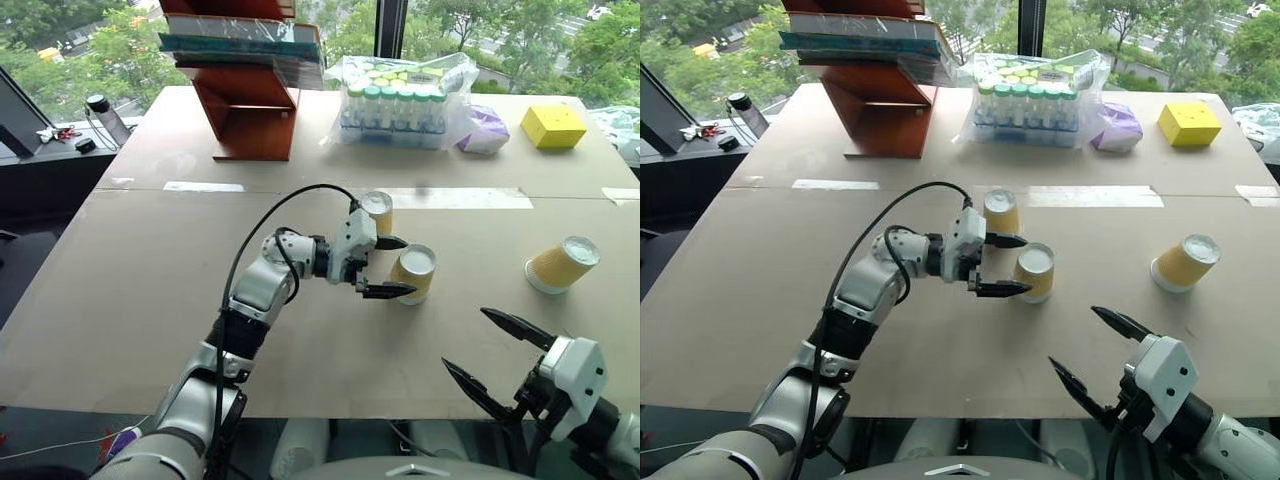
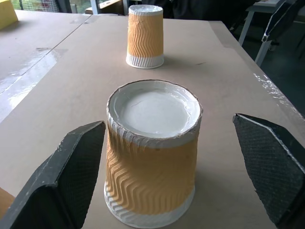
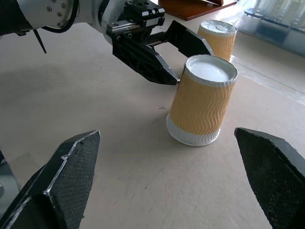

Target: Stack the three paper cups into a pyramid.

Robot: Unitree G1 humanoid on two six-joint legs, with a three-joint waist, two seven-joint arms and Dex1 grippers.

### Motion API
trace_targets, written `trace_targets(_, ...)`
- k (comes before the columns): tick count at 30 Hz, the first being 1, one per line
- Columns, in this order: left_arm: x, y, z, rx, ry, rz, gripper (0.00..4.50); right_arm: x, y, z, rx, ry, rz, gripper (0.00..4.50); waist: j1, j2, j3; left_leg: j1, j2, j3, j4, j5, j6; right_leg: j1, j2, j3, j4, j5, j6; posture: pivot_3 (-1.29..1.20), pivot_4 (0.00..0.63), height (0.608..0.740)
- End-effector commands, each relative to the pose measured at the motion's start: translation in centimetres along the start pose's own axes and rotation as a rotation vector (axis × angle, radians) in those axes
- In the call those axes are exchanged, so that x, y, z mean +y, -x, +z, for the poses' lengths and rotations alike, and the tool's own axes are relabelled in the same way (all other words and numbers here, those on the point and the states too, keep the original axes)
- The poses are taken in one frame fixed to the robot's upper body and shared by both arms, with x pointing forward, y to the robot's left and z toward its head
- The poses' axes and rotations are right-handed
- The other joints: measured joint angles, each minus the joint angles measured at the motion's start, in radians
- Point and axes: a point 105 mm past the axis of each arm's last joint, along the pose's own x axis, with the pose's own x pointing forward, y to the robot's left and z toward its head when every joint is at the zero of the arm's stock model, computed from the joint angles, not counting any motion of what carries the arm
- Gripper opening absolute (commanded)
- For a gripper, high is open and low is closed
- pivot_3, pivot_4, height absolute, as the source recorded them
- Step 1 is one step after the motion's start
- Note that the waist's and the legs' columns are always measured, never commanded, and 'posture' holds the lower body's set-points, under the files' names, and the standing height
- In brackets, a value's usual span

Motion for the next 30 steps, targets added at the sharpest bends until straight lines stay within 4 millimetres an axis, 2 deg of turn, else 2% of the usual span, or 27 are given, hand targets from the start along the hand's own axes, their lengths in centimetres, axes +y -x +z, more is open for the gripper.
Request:
trace_targets(1, 0.4, -0.8, 0.1, 0.006, -0.042, 0.005, 4.4, 0.4, 0.4, 1.2, -0.028, 0.03, -0.027, 4.5, 0.0, 0.0, 0.0, 0.0, 0.0, 0.0, 0.0, 0.0, 0.0, 0.0, 0.0, 0.0, 0.0, 0.0, 0.0, 0.0, 0.15, 0.74)
trace_targets(2, 0.5, -1.0, 0.0, 0.006, -0.045, 0.003, 4.4, 0.5, 0.6, 1.2, -0.023, 0.029, -0.035, 4.5, 0.001, 0.0, 0.0, 0.0, 0.0, 0.0, 0.0, 0.0, 0.0, 0.0, 0.0, 0.0, 0.0, 0.0, 0.0, 0.0, 0.15, 0.74)
trace_targets(3, 0.5, -1.4, -0.1, -0.001, -0.04, 0.0, 4.17, 0.6, 0.7, 1.2, -0.02, 0.027, -0.046, 4.5, 0.001, 0.0, 0.0, 0.0, 0.0, 0.0, 0.0, 0.0, 0.0, 0.0, 0.0, 0.0, 0.0, 0.0, 0.0, 0.0, 0.15, 0.74)
trace_targets(5, 0.6, -1.7, -0.1, -0.01, -0.035, -0.003, 3.59, 0.7, 0.8, 1.3, -0.018, 0.025, -0.059, 4.5, 0.001, 0.0, 0.0, 0.0, 0.0, 0.0, 0.0, 0.0, 0.0, 0.0, 0.0, 0.0, -0.001, 0.0, 0.0, 0.0, 0.15, 0.74)
trace_targets(7, 0.7, -2.1, 0.2, -0.022, -0.045, -0.012, 2.65, 0.9, 1.0, 1.3, -0.02, 0.022, -0.072, 4.5, 0.001, 0.0, 0.0, 0.0, 0.0, 0.0, 0.0, 0.0, 0.0, 0.0, 0.0, 0.001, -0.001, 0.0, 0.0, 0.0, 0.15, 0.74)
trace_targets(8, 0.7, -2.2, 0.4, -0.028, -0.05, -0.017, 2.42, 0.9, 1.0, 1.3, -0.021, 0.02, -0.078, 4.5, 0.001, 0.0, 0.0, 0.0, 0.0, 0.0, 0.0, 0.0, 0.0, 0.0, -0.001, 0.001, -0.001, 0.0, 0.0, 0.0, 0.15, 0.74)
trace_targets(13, 0.9, -1.0, 1.6, -0.074, -0.038, -0.025, 2.39, 1.0, 1.1, 1.3, -0.018, 0.02, -0.095, 4.5, -0.002, 0.0, 0.0, 0.0, 0.0, 0.0, 0.0, 0.0, 0.0, 0.0, 0.0, 0.0, -0.001, -0.001, -0.001, 0.0, 0.15, 0.74)
trace_targets(18, 1.4, 3.1, 1.7, -0.056, -0.015, -0.007, 2.39, 1.1, 0.9, 1.3, -0.023, 0.018, -0.094, 4.5, -0.004, 0.0, 0.0, 0.0, 0.001, 0.0, 0.0, 0.0, 0.0, -0.001, 0.0, 0.0, 0.0, -0.002, -0.003, 0.0, 0.15, 0.74)
trace_targets(22, 1.7, 6.2, 0.4, 0.007, -0.03, 0.05, 2.39, 1.2, 0.7, 1.0, -0.025, 0.013, -0.089, 4.5, -0.002, 0.0, 0.0, 0.0, 0.002, 0.0, 0.0, 0.0, 0.0, -0.001, 0.0, 0.0, 0.0, -0.002, -0.003, 0.0, 0.15, 0.74)
trace_targets(30, 1.1, 7.3, -1.4, 0.039, -0.015, 0.094, 2.39, 1.1, 0.4, 0.9, -0.036, 0.012, -0.081, 4.5, 0.001, 0.0, 0.0, -0.001, 0.001, -0.001, 0.0, 0.0, 0.0, 0.0, -0.002, 0.0, -0.001, -0.002, -0.003, 0.0, 0.15, 0.74)
